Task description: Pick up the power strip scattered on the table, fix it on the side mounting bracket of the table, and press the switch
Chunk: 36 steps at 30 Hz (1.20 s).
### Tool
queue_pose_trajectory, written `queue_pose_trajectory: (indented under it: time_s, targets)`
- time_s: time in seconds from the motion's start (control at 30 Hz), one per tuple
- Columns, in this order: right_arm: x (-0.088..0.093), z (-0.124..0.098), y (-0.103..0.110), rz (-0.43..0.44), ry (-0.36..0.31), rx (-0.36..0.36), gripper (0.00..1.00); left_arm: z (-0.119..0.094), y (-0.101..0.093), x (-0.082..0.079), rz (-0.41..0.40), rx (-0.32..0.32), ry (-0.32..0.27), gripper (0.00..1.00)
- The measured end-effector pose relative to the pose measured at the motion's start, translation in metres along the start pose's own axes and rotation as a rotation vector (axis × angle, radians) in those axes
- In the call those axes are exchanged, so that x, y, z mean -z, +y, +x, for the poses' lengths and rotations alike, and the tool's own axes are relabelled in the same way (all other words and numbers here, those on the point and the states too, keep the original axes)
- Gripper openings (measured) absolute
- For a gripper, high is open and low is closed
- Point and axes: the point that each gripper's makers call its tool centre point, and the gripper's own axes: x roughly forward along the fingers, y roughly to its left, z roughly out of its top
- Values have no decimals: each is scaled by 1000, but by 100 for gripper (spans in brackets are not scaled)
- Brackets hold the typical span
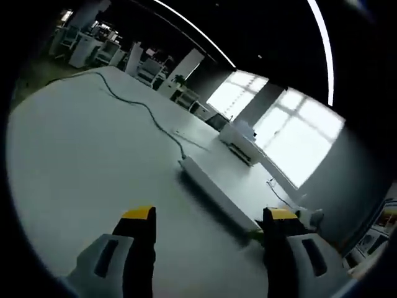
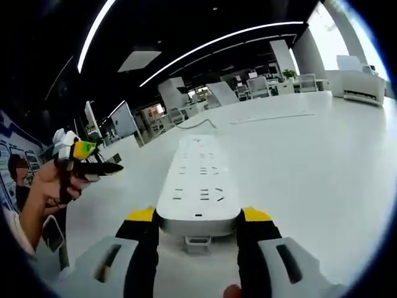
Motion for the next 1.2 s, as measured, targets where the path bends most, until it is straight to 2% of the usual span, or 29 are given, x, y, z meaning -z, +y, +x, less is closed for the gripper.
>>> queue_pose_trajectory:
  time_s: [0.37,0.73,0.83,1.2]
  targets:
    - [0,0,0,-9,0,3,45,26,2,0,-53,-16,-2,72]
    - [1,0,0,-10,-2,3,45,54,-1,2,-213,14,-15,70]
    - [1,0,0,-11,-2,3,45,59,-3,2,-265,28,-22,67]
    - [1,1,0,-20,-2,6,45,86,-6,5,-376,61,-9,68]
